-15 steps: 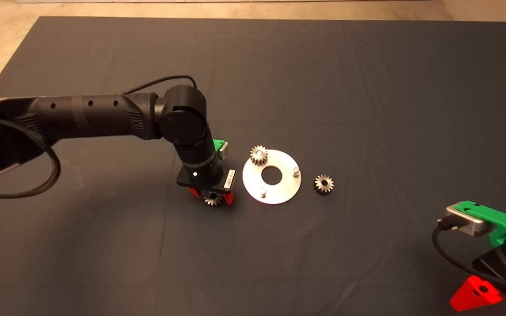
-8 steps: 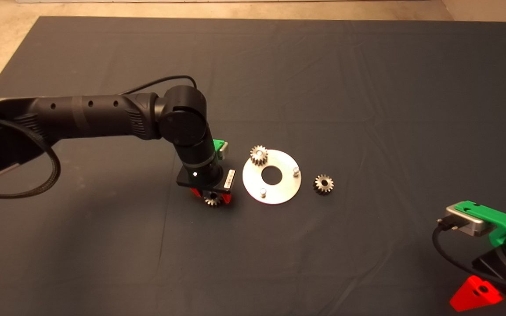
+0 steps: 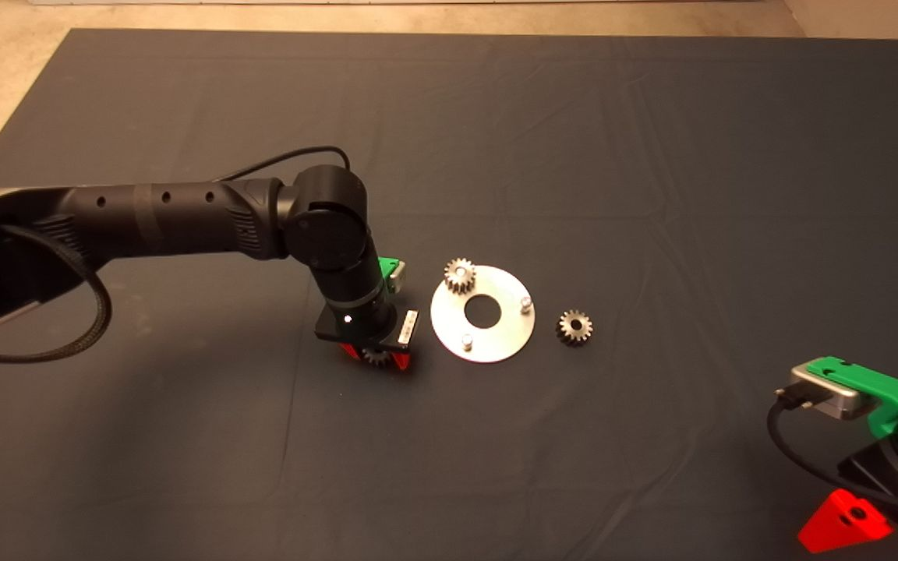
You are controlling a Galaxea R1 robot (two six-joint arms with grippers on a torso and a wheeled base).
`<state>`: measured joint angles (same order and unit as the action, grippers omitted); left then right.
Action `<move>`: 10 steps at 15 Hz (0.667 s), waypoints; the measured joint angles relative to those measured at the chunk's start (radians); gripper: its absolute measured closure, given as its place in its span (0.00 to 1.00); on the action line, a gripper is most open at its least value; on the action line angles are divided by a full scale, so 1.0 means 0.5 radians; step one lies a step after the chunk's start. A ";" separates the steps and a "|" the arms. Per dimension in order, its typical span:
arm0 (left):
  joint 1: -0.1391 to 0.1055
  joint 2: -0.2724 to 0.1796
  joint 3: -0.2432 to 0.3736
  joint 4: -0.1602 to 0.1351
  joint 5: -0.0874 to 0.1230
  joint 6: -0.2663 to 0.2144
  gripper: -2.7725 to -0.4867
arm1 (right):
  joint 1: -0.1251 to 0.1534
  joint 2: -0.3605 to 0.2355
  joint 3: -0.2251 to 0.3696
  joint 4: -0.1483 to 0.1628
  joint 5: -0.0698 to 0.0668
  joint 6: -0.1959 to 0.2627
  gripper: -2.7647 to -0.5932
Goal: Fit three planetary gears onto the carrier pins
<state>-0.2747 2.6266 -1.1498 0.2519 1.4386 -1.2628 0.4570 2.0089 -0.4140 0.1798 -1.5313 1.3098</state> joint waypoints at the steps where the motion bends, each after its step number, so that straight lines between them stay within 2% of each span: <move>1: 0.000 0.001 -0.005 0.000 -0.002 0.000 0.61 | 0.000 -0.001 0.000 0.000 0.000 0.000 0.01; 5: -0.001 0.000 -0.025 0.001 -0.006 0.001 0.61 | 0.000 0.000 0.000 0.000 0.000 0.000 0.01; 10: -0.002 0.000 -0.041 0.001 0.001 0.015 0.72 | 0.000 0.000 0.000 0.000 -0.001 0.000 0.01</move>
<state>-0.2755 2.6266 -1.1704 0.2523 1.4394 -1.2552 0.4570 2.0088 -0.4140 0.1798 -1.5317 1.3098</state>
